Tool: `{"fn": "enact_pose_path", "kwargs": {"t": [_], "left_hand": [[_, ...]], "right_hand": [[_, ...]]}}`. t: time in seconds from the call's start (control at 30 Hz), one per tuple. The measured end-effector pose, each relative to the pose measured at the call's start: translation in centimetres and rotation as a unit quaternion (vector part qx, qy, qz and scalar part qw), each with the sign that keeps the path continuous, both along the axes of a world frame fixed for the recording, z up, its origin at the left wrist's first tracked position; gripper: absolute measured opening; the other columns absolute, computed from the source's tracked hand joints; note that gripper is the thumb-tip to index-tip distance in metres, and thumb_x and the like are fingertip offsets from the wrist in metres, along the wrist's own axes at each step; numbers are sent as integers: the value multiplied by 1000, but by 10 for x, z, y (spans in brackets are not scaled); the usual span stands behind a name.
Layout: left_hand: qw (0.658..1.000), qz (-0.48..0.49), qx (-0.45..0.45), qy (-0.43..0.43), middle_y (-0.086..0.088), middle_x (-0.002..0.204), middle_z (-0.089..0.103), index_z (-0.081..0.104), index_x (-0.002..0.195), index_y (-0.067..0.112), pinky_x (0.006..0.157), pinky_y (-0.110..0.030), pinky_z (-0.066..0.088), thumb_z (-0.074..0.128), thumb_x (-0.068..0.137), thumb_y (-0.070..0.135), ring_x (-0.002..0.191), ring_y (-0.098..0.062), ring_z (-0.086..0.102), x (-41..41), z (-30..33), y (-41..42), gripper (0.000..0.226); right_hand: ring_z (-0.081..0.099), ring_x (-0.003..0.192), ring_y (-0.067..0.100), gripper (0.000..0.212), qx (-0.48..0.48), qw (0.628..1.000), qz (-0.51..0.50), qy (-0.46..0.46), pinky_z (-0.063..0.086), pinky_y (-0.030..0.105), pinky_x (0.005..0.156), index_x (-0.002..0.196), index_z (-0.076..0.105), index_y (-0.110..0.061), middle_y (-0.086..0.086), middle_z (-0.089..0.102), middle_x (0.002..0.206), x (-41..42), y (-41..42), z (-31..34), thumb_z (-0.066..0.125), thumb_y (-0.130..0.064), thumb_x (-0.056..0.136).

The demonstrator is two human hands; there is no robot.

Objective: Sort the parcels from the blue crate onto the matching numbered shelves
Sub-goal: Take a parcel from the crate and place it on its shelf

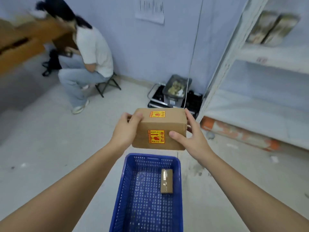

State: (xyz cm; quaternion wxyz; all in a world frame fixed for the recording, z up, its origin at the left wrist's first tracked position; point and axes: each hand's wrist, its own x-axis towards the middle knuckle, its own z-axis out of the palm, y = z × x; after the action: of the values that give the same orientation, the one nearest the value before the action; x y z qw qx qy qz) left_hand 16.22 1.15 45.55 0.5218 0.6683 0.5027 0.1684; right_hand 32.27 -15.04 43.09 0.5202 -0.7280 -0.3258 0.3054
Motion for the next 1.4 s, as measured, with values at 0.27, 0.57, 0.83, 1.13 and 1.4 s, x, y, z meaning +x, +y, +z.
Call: {"fn": "enact_pose_path", "kwargs": {"t": [0.27, 0.57, 0.83, 1.13, 1.4], "left_hand": [[985, -26, 78, -153, 10, 117, 58, 46, 126, 29, 74, -26, 40, 36, 99, 70, 110, -9, 56, -53, 176, -34, 50], [696, -318, 639, 81, 4, 165, 24, 12, 160, 31, 128, -43, 13, 63, 63, 84, 153, -22, 23, -123, 251, -45, 123], [842, -225, 487, -45, 13, 127, 49, 25, 153, 36, 96, -36, 46, 80, 63, 60, 113, -13, 50, -146, 292, -48, 108], [906, -180, -27, -381, -7, 106, 80, 67, 126, 18, 71, -32, 60, 62, 98, 31, 97, -27, 77, -120, 355, -92, 32], [863, -313, -47, -393, -11, 110, 79, 65, 130, 13, 90, -44, 60, 71, 76, 44, 101, -30, 76, -66, 369, -197, 62]], "right_hand": [[60, 119, 13, 81, 89, 996, -8, 23, 60, 34, 90, 141, 46, -51, -11, 57, 135, -32, -36, 181, 85, -48, 71], [62, 111, 17, 72, 76, 995, -67, -10, 63, 42, 87, 134, 49, -52, -6, 57, 125, -107, -62, 271, 86, -53, 72], [60, 122, 18, 119, 130, 988, -80, -29, 55, 45, 101, 160, 29, -34, 2, 55, 140, -135, -83, 342, 85, -71, 61], [56, 129, 14, 123, 131, 986, -49, -90, 49, 43, 110, 160, 30, -27, -8, 52, 146, -149, -129, 393, 82, -74, 60], [67, 117, 7, 76, 150, 984, -71, -66, 53, 38, 104, 136, 51, -42, -15, 69, 130, -144, -220, 398, 84, -57, 69]]}}
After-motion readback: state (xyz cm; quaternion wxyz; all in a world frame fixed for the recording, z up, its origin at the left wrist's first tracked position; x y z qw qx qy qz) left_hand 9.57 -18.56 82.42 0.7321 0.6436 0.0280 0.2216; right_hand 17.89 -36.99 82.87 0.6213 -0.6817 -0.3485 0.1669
